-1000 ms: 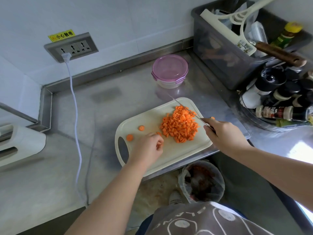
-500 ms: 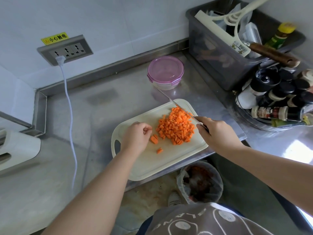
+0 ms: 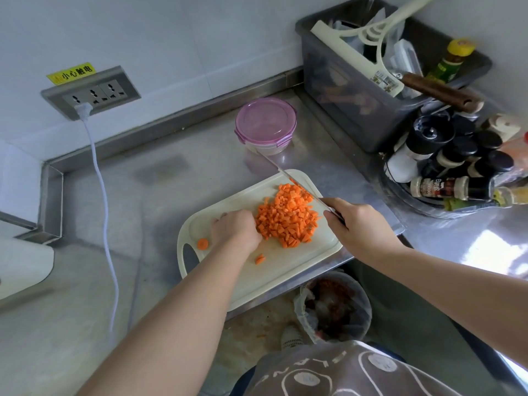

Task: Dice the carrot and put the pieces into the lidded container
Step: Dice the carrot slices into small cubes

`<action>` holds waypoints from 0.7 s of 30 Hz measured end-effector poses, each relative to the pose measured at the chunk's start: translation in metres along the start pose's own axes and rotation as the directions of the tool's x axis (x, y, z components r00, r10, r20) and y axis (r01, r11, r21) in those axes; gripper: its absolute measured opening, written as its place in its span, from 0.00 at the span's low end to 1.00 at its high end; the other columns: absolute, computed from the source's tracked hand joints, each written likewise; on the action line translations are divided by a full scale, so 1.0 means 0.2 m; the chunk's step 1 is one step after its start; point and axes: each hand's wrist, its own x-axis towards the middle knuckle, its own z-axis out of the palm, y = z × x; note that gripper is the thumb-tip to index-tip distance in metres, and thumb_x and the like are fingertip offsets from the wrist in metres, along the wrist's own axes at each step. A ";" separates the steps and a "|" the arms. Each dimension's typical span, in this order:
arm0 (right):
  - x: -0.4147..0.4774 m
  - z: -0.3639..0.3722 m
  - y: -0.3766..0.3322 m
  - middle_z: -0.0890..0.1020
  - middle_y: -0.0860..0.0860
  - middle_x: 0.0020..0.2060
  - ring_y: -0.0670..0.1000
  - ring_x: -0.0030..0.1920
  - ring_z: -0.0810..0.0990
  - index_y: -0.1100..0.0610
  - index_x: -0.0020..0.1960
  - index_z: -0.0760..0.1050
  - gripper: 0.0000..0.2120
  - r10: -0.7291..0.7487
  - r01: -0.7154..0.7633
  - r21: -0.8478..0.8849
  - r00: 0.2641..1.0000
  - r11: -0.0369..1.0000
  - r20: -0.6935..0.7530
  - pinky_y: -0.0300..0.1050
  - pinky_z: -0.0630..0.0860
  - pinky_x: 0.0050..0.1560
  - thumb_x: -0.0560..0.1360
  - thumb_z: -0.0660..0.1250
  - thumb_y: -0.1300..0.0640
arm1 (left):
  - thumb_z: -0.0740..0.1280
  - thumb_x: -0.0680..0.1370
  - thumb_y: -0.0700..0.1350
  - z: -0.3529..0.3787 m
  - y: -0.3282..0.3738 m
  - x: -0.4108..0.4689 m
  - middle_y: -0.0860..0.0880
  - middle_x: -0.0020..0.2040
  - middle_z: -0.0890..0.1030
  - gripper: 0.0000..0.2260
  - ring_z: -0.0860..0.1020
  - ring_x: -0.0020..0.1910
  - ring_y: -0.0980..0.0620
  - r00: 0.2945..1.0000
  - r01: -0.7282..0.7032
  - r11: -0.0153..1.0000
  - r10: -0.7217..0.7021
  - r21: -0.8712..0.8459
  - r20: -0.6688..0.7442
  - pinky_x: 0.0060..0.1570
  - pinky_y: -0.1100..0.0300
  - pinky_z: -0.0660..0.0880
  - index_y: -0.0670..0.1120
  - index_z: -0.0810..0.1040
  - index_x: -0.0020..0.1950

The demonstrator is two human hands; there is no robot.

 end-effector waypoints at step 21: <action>-0.04 0.03 -0.07 0.79 0.47 0.36 0.45 0.29 0.71 0.53 0.67 0.74 0.15 -0.019 0.018 0.022 0.999 1.000 0.048 0.38 0.65 0.31 0.81 0.59 0.55 | 0.67 0.76 0.41 0.16 -0.16 -0.23 0.52 0.49 0.81 0.07 0.79 0.48 0.54 0.923 -0.382 0.846 0.364 -0.372 -0.120 0.49 0.61 0.75 0.47 0.79 0.54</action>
